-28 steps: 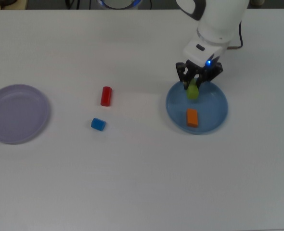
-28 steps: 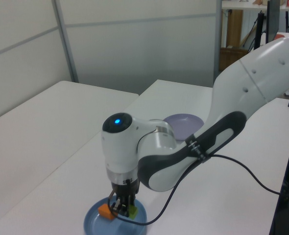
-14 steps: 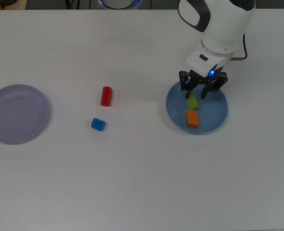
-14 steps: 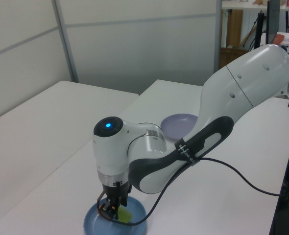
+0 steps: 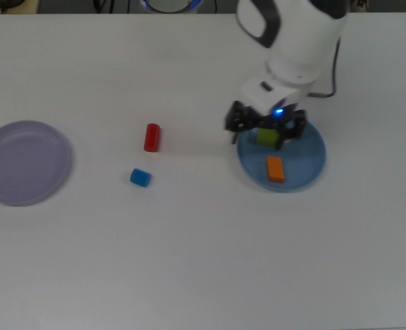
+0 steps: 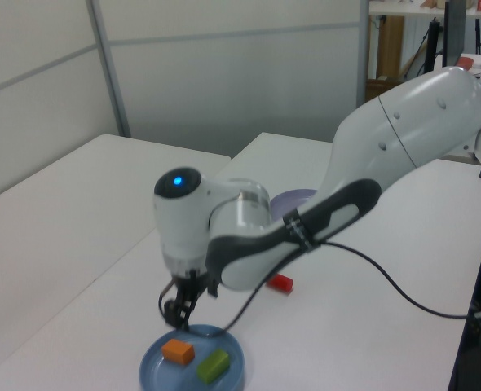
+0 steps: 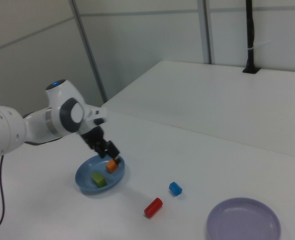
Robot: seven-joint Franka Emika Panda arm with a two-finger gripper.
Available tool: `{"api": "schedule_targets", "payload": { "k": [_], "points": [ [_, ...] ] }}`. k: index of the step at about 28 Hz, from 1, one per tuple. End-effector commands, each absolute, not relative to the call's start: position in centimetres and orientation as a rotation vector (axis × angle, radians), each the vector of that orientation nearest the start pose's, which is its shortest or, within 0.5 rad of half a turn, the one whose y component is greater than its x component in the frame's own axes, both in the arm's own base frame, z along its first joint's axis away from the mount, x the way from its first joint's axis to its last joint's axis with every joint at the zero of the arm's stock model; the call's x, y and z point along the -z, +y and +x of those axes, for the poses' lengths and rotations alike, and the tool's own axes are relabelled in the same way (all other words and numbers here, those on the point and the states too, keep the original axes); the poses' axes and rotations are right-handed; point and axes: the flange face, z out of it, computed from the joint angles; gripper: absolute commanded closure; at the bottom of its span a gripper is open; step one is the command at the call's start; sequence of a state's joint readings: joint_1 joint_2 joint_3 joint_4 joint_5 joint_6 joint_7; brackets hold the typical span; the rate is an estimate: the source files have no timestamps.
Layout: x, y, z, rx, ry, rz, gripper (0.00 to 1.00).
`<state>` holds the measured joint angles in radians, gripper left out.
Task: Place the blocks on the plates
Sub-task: 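Move the gripper to the blue cube and grasp it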
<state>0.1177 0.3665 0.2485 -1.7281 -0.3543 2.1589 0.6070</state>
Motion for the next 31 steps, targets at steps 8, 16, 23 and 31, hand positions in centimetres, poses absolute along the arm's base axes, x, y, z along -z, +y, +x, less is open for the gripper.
{"api": "schedule_targets", "payload": {
  "k": [8, 16, 23, 31],
  "points": [
    [-40.7, 4.9, 66.4, 0.18, 0.168, -3.223, 0.0],
    [-38.2, -0.6, 67.3, 0.139, 0.302, -3.191, 0.0],
    [-34.4, -2.6, 67.6, 0.061, 0.377, -3.191, 0.0],
    [-32.1, -3.4, 67.9, 0.063, 0.555, -3.162, 0.11]
  ]
}}
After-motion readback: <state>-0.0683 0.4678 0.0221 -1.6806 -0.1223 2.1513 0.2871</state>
